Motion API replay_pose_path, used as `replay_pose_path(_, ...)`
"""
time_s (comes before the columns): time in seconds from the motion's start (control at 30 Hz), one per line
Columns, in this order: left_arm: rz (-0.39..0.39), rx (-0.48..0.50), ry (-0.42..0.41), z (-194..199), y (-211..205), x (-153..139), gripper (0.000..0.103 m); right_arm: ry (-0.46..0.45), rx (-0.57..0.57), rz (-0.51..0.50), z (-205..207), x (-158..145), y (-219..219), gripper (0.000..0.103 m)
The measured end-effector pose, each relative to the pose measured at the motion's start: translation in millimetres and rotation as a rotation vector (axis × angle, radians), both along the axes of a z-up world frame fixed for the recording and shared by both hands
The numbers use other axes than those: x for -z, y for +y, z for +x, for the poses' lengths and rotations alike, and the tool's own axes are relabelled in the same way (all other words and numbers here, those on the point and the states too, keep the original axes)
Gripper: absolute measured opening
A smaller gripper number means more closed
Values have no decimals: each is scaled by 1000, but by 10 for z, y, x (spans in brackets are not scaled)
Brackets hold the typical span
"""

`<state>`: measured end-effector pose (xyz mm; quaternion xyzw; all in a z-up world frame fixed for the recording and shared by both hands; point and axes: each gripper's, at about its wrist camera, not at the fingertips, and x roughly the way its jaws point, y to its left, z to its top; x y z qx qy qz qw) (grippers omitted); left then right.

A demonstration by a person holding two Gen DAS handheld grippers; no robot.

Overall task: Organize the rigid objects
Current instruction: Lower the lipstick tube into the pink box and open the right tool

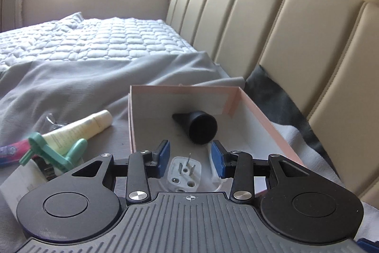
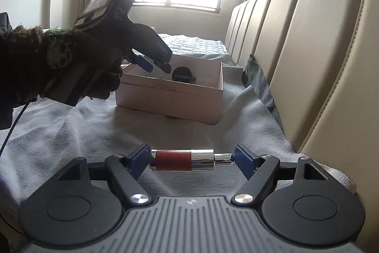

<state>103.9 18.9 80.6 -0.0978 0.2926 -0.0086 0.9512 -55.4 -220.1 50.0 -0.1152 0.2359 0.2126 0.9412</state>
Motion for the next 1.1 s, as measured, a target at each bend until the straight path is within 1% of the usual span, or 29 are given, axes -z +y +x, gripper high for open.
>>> replay_pose_path(0.1, -30, 8, -32, -356, 146, -104, 42, -3, 3, 7, 80, -37, 53, 78)
replay_pose_path(0.2, -52, 9, -24, -718, 294, -84, 42, -9, 0, 47, 246, -199, 115, 78)
replay_pose_path(0.3, -83, -11, 6, -1044, 470, 33, 42, 14, 21, 110, 537, -391, 184, 78)
replay_pose_path(0.4, -124, -38, 40, -1322, 679, 168, 42, 33, 54, 144, 903, -576, 290, 78)
replay_pose_path(0.47, -135, -57, 55, -1414, 771, 222, 42, 46, 76, 162, 1200, -729, 381, 78)
replay_pose_path(0.5, -139, -68, 58, -1463, 817, 243, 42, 63, 82, 172, 1335, -782, 419, 78)
replay_pose_path(0.57, -149, -91, 59, -1561, 908, 272, 42, 127, 105, 195, 1658, -855, 502, 78)
replay_pose_path(0.63, -165, -111, 56, -1628, 987, 311, 42, 196, 146, 201, 1921, -832, 574, 78)
replay_pose_path(0.7, -184, -129, 62, -1646, 1059, 374, 42, 285, 163, 207, 2128, -716, 626, 78)
replay_pose_path(0.77, -197, -146, 74, -1657, 1127, 446, 42, 367, 126, 221, 2243, -571, 663, 78)
replay_pose_path(0.83, -213, -148, 76, -1668, 1173, 496, 42, 418, 100, 229, 2256, -455, 692, 78)
replay_pose_path(0.93, -223, -146, 72, -1668, 1201, 534, 42, 422, 105, 267, 2183, -432, 683, 79)
replay_pose_path(0.97, -222, -145, 69, -1669, 1207, 534, 42, 413, 105, 263, 2161, -449, 692, 79)
replay_pose_path(1.03, -208, -146, 48, -1673, 1227, 516, 42, 367, 106, 202, 2110, -519, 782, 79)
replay_pose_path(1.1, -164, -154, 11, -1643, 1269, 457, 42, 287, 102, 116, 1998, -575, 910, 79)
